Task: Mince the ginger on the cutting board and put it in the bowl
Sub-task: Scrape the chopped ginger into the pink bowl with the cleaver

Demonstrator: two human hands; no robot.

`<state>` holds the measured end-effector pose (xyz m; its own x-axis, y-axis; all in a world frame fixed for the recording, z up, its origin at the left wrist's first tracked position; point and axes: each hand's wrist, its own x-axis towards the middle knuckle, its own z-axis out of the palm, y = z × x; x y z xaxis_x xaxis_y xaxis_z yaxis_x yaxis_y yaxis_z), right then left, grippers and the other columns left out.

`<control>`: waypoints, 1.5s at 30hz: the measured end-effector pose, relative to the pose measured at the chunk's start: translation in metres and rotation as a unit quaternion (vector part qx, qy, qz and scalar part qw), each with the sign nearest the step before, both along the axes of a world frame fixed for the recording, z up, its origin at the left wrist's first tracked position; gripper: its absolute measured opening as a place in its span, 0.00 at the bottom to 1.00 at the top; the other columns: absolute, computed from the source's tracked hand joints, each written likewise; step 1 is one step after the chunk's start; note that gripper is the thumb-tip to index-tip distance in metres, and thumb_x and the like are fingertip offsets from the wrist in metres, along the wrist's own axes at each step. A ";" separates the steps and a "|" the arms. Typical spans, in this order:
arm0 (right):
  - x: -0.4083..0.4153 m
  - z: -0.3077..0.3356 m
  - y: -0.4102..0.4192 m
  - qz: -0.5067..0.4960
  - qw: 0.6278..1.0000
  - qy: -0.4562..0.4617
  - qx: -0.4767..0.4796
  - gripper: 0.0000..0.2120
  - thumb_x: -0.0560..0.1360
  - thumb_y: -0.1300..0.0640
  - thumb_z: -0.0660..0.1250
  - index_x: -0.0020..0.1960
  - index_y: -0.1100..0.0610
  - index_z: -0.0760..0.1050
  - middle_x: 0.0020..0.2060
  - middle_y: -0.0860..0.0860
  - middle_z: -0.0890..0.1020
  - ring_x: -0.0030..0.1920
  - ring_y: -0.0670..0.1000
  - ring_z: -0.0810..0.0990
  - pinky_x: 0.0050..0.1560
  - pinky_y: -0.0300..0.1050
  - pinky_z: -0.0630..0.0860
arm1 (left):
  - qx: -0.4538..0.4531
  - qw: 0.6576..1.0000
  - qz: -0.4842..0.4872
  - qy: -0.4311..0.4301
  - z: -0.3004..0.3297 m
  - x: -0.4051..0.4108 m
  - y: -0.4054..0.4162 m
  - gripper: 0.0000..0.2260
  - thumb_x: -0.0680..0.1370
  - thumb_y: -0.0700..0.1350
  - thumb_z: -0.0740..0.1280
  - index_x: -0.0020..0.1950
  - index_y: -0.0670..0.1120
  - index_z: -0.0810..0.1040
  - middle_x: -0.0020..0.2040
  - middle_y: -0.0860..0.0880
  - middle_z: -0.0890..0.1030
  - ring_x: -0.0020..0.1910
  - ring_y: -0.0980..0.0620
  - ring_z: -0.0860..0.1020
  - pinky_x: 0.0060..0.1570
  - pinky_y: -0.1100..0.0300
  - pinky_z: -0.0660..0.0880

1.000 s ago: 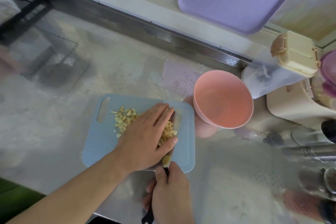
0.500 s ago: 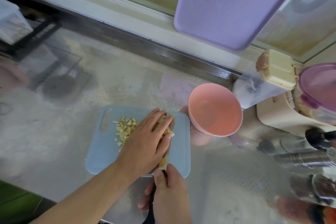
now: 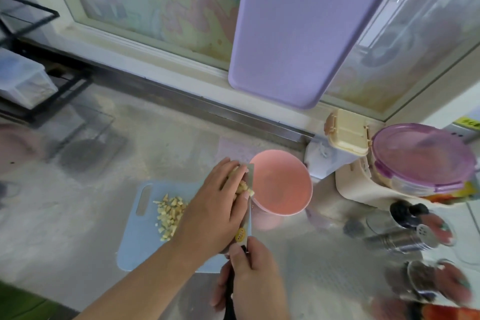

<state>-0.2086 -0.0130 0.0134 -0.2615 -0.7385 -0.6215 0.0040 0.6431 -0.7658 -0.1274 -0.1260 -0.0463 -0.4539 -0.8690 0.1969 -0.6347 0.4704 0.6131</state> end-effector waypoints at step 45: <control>-0.130 0.018 -0.034 -0.072 0.980 0.173 0.069 0.09 0.84 0.60 0.59 0.48 0.61 0.75 0.34 0.60 0.82 0.24 0.58 0.82 0.24 0.45 0.76 | 0.043 0.999 -0.032 -0.009 -0.014 -0.118 -0.048 0.06 0.83 0.47 0.64 0.53 0.48 0.80 0.57 0.53 0.78 0.59 0.53 0.75 0.53 0.64 0.70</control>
